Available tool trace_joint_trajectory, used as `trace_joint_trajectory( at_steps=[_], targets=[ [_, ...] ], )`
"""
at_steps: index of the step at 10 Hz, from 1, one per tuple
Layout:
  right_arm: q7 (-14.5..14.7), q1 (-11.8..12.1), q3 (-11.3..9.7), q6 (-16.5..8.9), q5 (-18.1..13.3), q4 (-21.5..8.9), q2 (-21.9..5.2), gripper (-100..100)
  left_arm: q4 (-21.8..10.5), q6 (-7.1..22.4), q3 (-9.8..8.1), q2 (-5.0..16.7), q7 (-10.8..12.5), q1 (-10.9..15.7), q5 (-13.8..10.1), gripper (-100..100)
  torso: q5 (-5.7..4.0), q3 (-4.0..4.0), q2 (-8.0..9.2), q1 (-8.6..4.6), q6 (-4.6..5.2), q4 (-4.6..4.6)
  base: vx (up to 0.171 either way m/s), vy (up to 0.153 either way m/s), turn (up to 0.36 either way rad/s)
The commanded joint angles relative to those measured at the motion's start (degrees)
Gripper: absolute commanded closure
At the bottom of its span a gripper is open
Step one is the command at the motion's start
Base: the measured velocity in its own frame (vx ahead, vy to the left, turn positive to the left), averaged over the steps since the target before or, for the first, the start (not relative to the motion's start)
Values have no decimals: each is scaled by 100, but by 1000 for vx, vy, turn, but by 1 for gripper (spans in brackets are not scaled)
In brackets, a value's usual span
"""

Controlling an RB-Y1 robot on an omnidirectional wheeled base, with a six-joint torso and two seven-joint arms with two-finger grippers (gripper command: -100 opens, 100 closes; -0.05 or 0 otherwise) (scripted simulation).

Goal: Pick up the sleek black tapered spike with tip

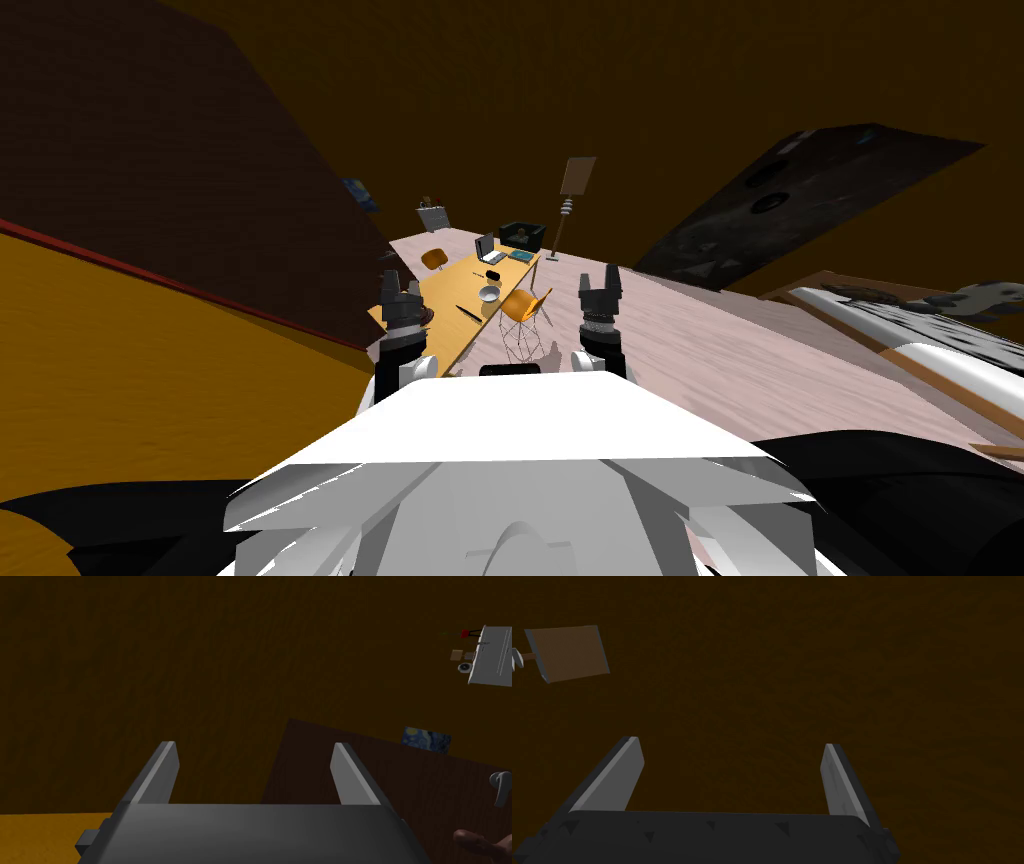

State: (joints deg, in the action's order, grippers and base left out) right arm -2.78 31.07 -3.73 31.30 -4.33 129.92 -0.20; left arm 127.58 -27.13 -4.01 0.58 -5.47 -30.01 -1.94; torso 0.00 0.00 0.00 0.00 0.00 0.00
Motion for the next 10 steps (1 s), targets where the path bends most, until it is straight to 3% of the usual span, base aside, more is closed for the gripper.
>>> trace_joint_trajectory(
  at_steps=[1,6,9,10],
  targets=[
    [0,0,0,0,0,0,0,0,-70,78,-29,158,-54,47,8,-100,0,0,0,0,0,0,0,-3,-30],
    [0,0,0,0,0,0,0,0,-629,703,-248,695,-486,416,30,-100,0,0,-1,0,1,0,-2,-6,-63],
    [0,0,0,0,0,0,0,0,-800,914,-309,790,-612,528,28,-100,0,-1,-2,0,1,-1,1,-4,-44],
    [0,0,0,0,0,0,0,0,-988,1121,-374,881,-747,652,22,-100,0,-1,-2,0,0,0,2,-6,-85]
  ],
)
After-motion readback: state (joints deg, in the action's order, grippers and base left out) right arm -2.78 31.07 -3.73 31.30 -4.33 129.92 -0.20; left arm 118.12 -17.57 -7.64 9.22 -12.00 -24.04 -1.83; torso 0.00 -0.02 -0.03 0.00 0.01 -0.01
